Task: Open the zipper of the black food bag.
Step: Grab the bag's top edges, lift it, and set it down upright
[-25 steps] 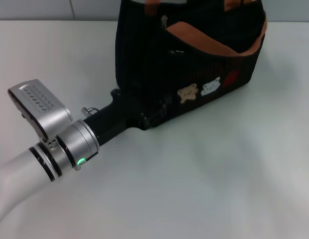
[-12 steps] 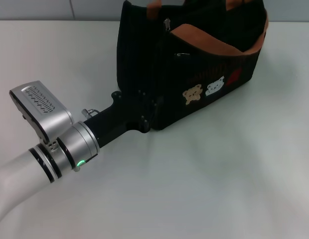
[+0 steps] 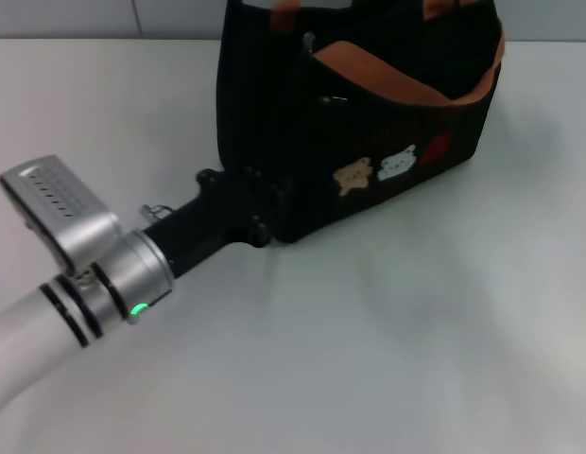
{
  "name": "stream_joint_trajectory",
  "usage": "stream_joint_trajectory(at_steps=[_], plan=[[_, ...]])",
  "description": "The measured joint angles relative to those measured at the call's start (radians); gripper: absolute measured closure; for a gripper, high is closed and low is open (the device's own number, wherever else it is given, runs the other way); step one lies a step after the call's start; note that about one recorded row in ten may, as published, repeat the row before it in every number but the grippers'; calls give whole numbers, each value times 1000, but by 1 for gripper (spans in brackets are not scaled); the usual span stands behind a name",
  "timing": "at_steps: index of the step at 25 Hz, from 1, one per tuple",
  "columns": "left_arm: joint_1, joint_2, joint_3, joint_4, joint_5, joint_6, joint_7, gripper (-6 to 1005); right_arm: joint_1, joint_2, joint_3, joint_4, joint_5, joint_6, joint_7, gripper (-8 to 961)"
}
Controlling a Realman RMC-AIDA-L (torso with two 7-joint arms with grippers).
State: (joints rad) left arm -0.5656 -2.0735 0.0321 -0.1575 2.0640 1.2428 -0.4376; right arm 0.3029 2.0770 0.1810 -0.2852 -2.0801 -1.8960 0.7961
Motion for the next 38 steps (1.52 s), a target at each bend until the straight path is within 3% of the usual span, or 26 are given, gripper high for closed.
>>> stream_joint_trajectory(at_steps=[4,7,8,11,12,13,17,18,22,29,31,32,33,37,38], plan=[[31,3,7,94,5,112,-42,914,2,0,0,2,0,0,1,193],[67,8,42,269,20,312,-117,914,3,0,0,11,0,0,4,193],[67,8,42,269,20,312,-117,915,3,0,0,11,0,0,4,193],[85,10,53,411,21,443,-164,915,9,0,-4,23,0,0,4,193],[83,14,73,527,21,512,-217,915,16,0,-7,25,-1,0,5,193],[83,14,73,527,21,512,-217,915,16,0,-7,25,-1,0,5,194],[56,23,194,762,17,611,-344,914,36,1,-15,58,-10,28,6,193],[56,23,194,762,17,611,-344,915,36,1,-15,58,-10,28,6,193],[34,6,291,977,7,668,-458,919,47,1,-56,82,-11,53,6,193],[16,6,419,1211,-52,698,-641,919,69,1,-123,85,-12,54,13,194],[19,6,451,1277,-77,700,-689,918,84,1,-169,83,-12,57,29,194],[22,6,480,1339,-104,701,-733,918,108,1,-243,84,-12,75,53,194],[22,6,480,1339,-104,701,-733,918,108,1,-243,84,-12,75,53,194],[12,7,534,1411,-130,698,-774,918,190,4,-457,150,-12,157,78,194],[12,7,534,1411,-130,698,-774,918,190,4,-457,150,-12,157,78,193]])
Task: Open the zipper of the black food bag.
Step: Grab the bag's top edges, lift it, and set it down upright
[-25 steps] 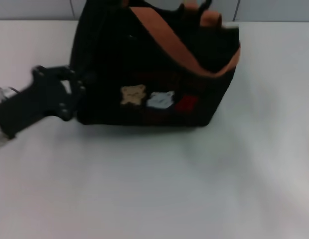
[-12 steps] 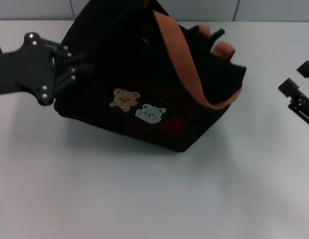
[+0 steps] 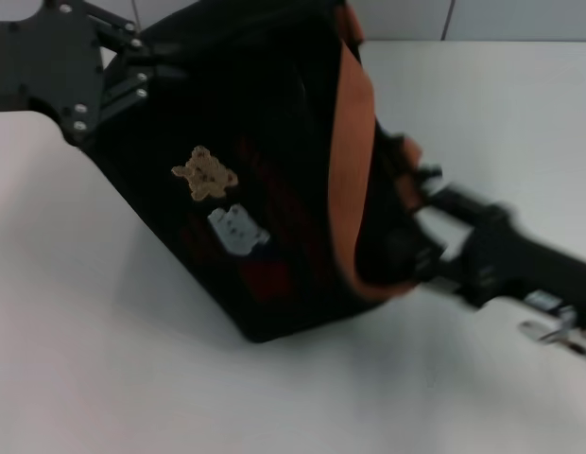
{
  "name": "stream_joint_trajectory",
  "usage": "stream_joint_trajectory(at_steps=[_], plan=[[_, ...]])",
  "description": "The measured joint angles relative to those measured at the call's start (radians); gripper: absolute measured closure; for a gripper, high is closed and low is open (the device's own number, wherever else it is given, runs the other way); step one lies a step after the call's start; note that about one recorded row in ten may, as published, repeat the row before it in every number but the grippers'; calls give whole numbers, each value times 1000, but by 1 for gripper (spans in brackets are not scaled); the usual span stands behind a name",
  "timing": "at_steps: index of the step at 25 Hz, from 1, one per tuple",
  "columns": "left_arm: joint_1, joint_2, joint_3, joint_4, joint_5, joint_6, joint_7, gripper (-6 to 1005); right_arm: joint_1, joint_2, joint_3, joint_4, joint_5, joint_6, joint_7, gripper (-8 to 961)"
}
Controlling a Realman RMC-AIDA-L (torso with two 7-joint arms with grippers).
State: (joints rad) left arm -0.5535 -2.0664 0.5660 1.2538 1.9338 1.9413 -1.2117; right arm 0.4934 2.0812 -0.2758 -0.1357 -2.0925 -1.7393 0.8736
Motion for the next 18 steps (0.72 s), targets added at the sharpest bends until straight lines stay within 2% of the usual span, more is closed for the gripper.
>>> stream_joint_trajectory(at_steps=[4,7,12,14,18], plan=[[0,-2,69,-3,-6,-12,18,918,67,4,-137,67,0,86,16,193],[10,-3,94,-8,-9,-20,35,917,69,4,-150,69,0,96,28,193],[25,-6,111,-24,-11,-23,57,917,14,-2,-146,12,3,49,71,193],[29,-5,114,-46,-11,-21,72,917,-29,-2,-141,-50,8,-17,91,193],[43,-3,135,-54,-11,-22,83,920,-60,-10,-103,-84,12,-89,102,194]])
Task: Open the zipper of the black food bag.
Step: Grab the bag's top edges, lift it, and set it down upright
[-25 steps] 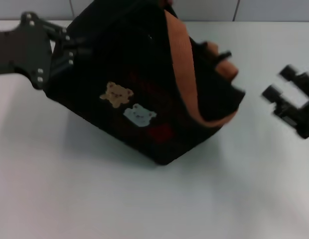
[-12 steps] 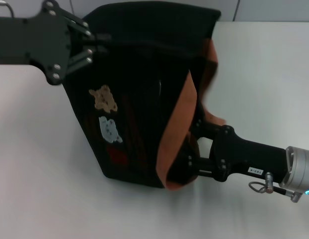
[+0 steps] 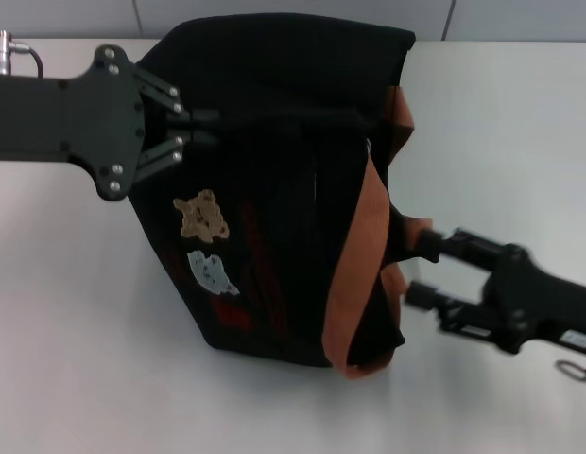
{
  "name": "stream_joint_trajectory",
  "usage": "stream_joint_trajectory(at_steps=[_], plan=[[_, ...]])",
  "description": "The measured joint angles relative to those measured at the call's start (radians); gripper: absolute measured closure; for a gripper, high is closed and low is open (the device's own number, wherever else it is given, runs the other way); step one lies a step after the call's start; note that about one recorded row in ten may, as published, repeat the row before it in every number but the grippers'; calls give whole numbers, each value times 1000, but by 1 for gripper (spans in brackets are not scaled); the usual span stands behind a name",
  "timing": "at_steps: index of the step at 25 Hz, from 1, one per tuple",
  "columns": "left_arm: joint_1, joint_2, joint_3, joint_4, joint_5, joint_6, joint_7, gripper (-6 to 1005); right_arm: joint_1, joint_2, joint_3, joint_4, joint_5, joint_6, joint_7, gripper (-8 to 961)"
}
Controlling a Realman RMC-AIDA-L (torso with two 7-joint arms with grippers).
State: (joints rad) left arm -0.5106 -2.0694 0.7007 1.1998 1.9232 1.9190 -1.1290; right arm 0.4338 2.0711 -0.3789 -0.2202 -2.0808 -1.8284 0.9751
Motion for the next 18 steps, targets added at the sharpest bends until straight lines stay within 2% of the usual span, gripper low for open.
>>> stream_joint_trajectory(at_steps=[1,7,10,11,12,15,16,18], plan=[[8,0,19,-1,0,-5,6,921,-15,-3,55,-9,0,-27,0,194],[14,-2,40,-30,0,-8,25,924,-26,5,176,-6,1,-41,-87,194],[9,-1,41,-55,0,-10,34,925,-27,13,208,36,1,-31,-233,193],[8,-1,42,-61,0,-11,38,925,-27,14,217,90,1,-29,-356,193],[8,-1,42,-61,0,-11,38,925,-27,14,217,90,1,-29,-356,193],[7,-1,42,-63,1,-14,39,924,-31,15,222,169,1,-12,-540,193],[7,-1,42,-66,1,-16,39,924,-36,16,234,226,1,13,-657,194],[6,-2,42,-69,1,-19,39,924,-38,16,241,251,1,24,-704,194]])
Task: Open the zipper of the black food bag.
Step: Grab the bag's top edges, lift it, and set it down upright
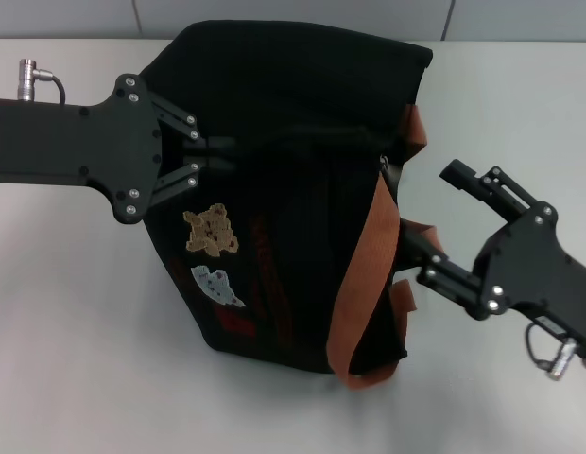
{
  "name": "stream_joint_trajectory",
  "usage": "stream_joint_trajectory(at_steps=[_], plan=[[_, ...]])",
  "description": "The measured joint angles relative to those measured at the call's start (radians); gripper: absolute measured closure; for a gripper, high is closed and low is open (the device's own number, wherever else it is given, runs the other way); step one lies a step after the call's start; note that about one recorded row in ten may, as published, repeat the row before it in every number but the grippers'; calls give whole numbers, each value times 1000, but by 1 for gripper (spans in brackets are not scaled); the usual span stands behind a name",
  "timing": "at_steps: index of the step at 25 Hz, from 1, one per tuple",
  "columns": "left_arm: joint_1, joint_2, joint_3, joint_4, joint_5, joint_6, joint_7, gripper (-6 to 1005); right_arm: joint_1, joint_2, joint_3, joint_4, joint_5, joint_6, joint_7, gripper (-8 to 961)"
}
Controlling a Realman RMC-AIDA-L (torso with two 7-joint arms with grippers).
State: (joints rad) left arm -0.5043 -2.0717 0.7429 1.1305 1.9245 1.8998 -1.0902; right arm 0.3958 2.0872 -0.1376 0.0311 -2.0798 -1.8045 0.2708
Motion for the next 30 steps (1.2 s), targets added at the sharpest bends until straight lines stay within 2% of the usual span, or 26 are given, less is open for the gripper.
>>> stream_joint_trajectory(at_steps=[3,10,25,30], plan=[[-3,-1,1,-11,0,-3,0,924,-15,3,38,88,0,49,-174,193],[-5,-1,1,-20,1,-8,0,925,-29,4,81,118,0,96,-233,194],[-6,-1,24,-34,-2,-8,-1,925,3,5,97,159,-1,175,-274,346],[-6,-1,25,-35,-2,-9,-1,924,11,5,101,194,0,202,-337,475]])
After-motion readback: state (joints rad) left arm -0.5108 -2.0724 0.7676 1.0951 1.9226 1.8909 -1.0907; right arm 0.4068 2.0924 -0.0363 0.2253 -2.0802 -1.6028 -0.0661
